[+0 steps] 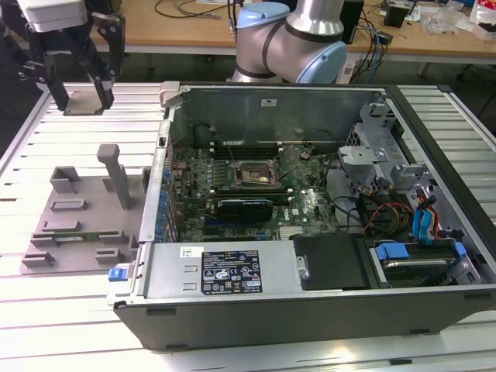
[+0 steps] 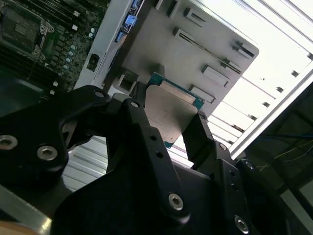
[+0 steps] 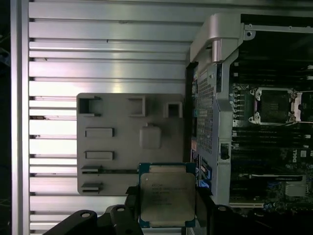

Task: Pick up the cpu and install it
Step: 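Pick up the cpu and move it towards the insertion slot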

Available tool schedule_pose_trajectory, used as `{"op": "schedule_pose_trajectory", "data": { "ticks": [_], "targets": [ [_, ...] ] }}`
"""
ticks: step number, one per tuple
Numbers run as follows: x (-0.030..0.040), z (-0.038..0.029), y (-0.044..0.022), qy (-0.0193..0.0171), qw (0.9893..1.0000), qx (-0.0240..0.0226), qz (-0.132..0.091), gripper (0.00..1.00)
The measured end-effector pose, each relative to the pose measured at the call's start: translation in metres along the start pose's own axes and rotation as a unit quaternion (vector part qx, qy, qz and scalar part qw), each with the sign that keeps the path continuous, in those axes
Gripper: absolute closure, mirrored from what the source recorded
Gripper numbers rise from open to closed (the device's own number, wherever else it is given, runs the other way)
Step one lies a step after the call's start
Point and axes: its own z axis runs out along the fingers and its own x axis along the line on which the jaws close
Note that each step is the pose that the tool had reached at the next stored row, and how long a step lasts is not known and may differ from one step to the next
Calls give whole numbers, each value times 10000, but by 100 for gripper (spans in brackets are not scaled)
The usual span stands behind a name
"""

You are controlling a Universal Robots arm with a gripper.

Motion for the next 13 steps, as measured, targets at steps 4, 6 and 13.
{"op": "schedule_pose_trajectory", "data": {
  "ticks": [4, 6, 13],
  "targets": [
    [-83, 3, -1, 0, 10000, 0, 0, 45],
    [-154, 5, -2, 0, 10000, 0, 0, 45],
    [-329, 11, -3, 0, 10000, 1, 1, 45]
  ]
}}
